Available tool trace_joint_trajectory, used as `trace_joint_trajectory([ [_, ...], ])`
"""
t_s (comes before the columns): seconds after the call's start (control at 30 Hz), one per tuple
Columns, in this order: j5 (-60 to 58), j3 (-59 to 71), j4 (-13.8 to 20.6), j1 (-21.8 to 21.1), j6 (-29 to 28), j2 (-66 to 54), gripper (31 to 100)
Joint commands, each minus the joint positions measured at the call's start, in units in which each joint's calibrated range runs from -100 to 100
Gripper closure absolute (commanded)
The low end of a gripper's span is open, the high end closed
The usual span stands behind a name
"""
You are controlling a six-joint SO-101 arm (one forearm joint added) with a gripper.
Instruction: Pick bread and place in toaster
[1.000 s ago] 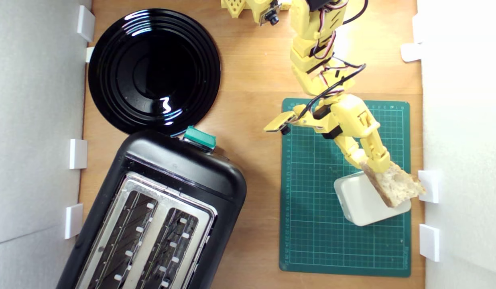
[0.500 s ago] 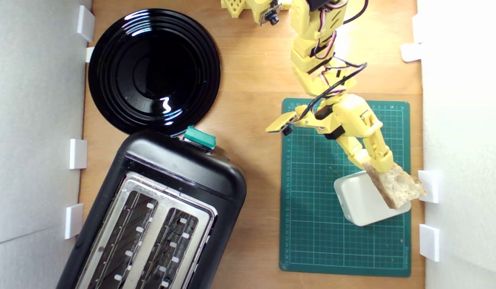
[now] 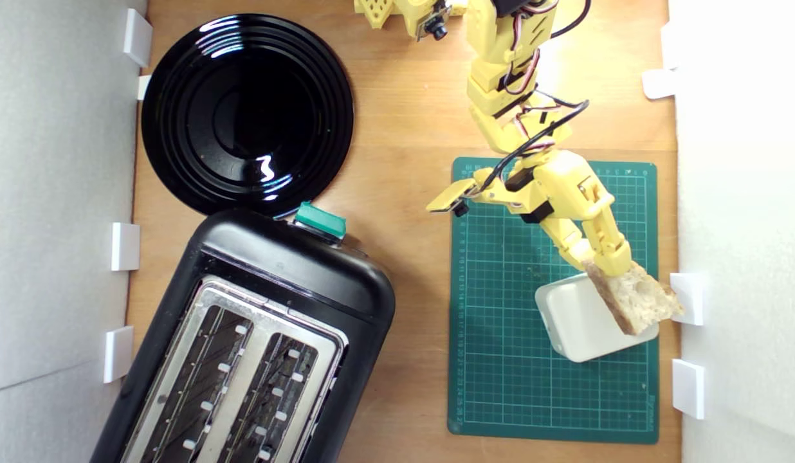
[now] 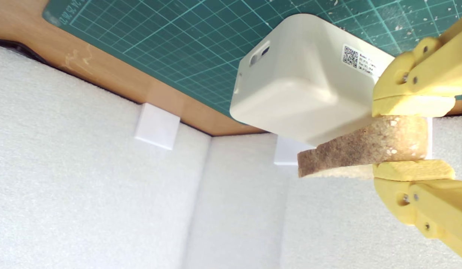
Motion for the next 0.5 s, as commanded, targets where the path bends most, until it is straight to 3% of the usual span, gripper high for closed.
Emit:
trace_joint_trajectory([
  [0.0,-1.69,-1.91,-0.75,0.0,-0.1,-1.02,79.3],
  [0.47,-1.43,-1.45,-0.03,2.9,-3.4,-8.59,79.3],
])
